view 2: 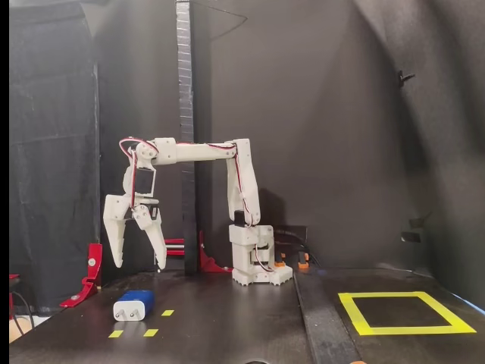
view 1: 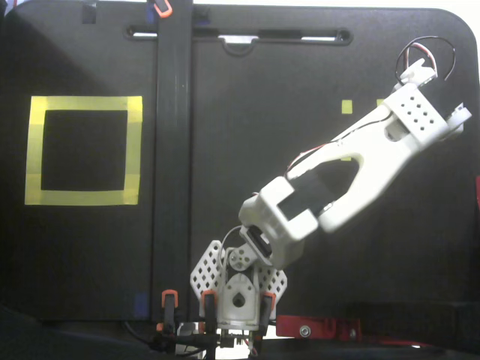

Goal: Grasp the block and place it in the designated area.

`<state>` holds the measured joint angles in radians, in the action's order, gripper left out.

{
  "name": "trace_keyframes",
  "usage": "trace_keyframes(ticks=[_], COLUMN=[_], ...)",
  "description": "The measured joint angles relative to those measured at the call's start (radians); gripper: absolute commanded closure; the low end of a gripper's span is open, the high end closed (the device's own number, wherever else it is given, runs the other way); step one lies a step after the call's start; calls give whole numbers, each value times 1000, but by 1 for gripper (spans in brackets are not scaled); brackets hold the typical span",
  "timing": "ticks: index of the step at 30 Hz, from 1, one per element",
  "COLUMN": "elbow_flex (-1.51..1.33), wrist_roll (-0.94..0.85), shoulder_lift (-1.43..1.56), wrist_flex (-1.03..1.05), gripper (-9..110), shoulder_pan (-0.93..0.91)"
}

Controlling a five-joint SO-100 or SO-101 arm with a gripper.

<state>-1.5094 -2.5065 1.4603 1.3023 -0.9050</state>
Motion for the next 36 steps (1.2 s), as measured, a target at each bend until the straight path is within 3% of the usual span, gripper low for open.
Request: trace_keyframes(ticks=[36], elbow_flex=[0], wrist_roll=[-46], shoulder_lift=[-264], wrist_flex=[-160], gripper=[69], shoulder_pan=[-14])
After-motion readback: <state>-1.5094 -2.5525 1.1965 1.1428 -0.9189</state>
